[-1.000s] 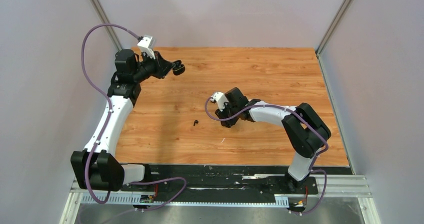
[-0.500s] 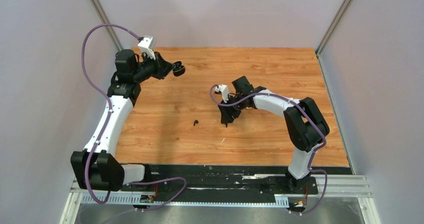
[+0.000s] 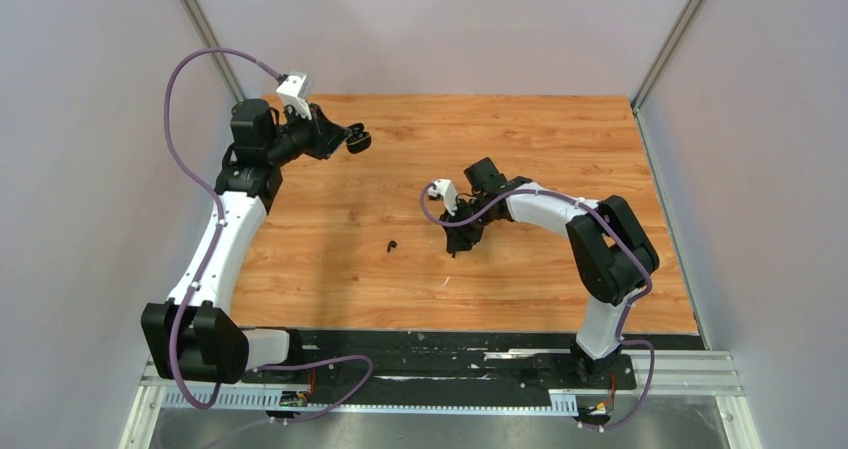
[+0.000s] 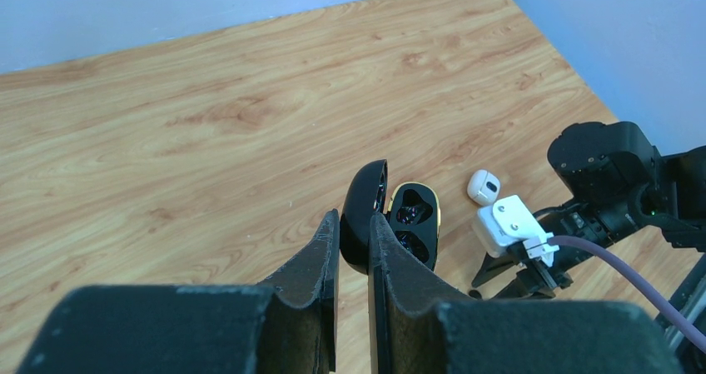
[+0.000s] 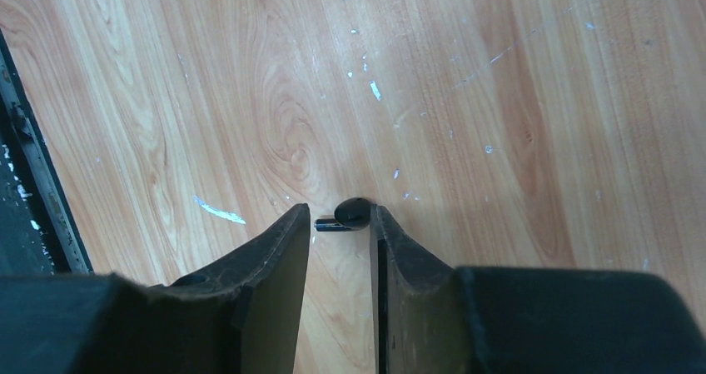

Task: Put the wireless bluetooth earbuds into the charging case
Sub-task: Place the earbud at the center of the board, then pick up the earbud from the center of the board.

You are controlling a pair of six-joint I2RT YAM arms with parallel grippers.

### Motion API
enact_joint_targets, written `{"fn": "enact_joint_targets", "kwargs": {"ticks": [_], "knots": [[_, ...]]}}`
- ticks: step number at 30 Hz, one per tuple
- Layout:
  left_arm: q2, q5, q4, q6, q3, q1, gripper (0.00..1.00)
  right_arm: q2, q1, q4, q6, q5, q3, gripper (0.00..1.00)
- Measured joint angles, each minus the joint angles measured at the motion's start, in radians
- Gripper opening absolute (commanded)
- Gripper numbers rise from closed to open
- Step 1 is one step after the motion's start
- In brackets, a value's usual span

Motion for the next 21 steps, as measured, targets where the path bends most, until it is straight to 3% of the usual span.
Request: {"fn": "enact_joint_targets", "kwargs": {"ticks": [21], "knots": [[-0.01,0.0,-0.005,0.0,0.0,0.0,0.0,0.0,0.041,0.015,-0.045,0.061,-0.011,0.32]]}}
